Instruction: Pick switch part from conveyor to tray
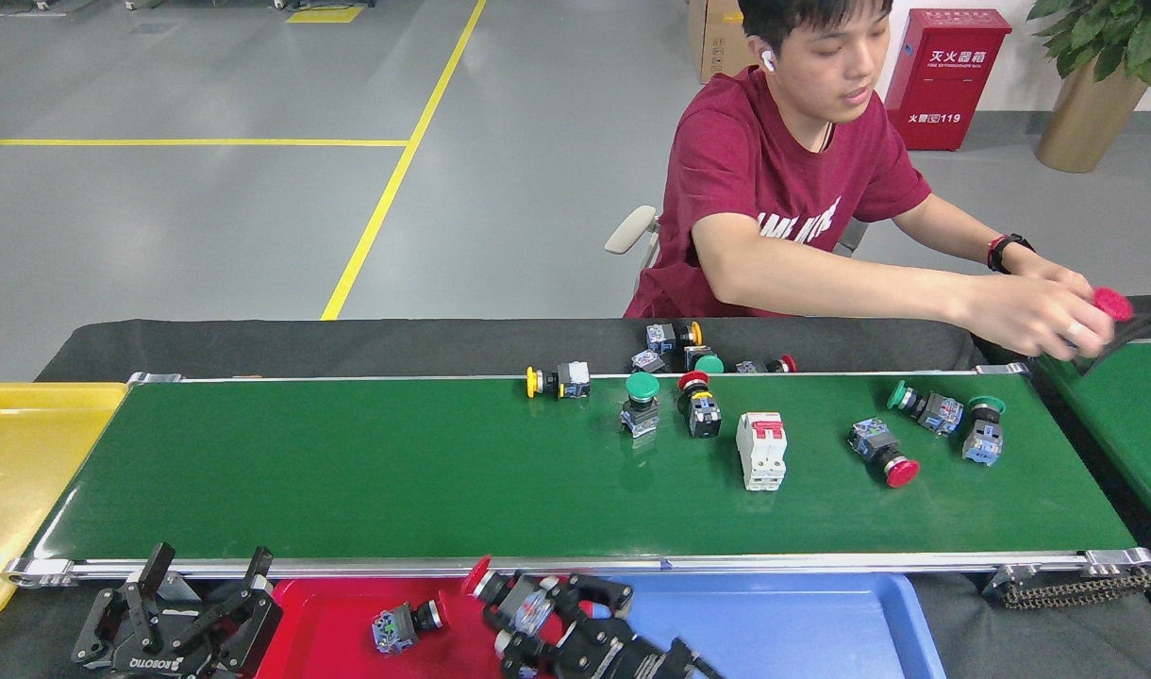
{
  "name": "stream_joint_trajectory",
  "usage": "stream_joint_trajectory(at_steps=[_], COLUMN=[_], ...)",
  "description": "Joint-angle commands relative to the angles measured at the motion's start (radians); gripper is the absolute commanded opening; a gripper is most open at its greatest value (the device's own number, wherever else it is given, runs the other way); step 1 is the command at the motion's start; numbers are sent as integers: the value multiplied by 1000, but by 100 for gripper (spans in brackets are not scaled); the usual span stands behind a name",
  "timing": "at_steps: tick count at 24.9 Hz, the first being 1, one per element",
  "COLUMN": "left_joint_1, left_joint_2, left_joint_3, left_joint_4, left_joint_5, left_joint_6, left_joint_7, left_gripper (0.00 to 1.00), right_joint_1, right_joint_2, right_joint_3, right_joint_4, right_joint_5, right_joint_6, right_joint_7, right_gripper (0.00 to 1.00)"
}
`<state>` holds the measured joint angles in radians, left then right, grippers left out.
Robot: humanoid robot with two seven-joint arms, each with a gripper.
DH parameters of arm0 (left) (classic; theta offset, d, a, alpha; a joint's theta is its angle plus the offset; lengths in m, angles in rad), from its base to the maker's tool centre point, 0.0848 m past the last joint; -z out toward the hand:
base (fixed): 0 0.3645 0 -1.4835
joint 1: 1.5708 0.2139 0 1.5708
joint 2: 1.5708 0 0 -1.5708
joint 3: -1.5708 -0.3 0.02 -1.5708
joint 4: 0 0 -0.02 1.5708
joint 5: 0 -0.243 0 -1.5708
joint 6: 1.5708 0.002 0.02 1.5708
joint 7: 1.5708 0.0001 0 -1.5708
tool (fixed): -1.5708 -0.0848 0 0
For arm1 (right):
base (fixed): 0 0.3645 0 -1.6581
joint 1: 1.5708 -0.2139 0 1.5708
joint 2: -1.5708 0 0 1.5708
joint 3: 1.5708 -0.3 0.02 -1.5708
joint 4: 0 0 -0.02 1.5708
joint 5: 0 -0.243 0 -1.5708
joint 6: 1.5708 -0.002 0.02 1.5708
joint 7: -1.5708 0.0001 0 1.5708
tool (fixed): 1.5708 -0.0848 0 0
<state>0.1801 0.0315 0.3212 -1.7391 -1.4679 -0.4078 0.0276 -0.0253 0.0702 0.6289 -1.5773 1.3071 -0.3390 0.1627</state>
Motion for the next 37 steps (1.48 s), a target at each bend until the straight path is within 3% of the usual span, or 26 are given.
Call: stream_joint_trajectory(at_steps=[1, 7, 11, 14, 16, 20, 25, 33, 37], left_joint_1=[-57, -209, -309, -404, -465, -514, -571, -660, -722], left_joint_2=[10, -36, -116, -140, -140, -143, -165, -153, -150], left_joint_3=[-91, -320, -433, -485, -534, -545, -547, -531, -528], left_joint_4=[-11, 29, 197, 340, 418, 489, 596, 759, 843], left_joint_5=[-11, -195, -232, -253, -255, -255, -255, -250, -247], left_joint_6=[4, 12, 23, 93, 156, 178, 219, 313, 359], left_joint_7=[0, -43, -57, -63, -63, -63, -63, -60, -55], left_gripper=[100, 100, 100, 100, 100, 100, 100, 99, 98], right_joint_1=[1, -2, -45, -68, -67, -24, 105, 232, 240], right_joint_2=[22, -4, 2, -9, -47, -93, -107, -99, -99], right_joint_3=[8, -48, -235, -388, -489, -600, -620, -617, -617], right_joint_4=[-26, -124, -130, -128, -127, -118, -102, -175, -175], right_joint_5=[1, -6, -5, -3, -2, -2, -3, 1, 1], right_joint_6=[54, 75, 170, 271, 311, 360, 359, 357, 357], right_joint_7=[58, 61, 61, 61, 60, 35, -269, -270, -269], right_gripper=[98, 98, 97, 97, 97, 97, 97, 97, 97])
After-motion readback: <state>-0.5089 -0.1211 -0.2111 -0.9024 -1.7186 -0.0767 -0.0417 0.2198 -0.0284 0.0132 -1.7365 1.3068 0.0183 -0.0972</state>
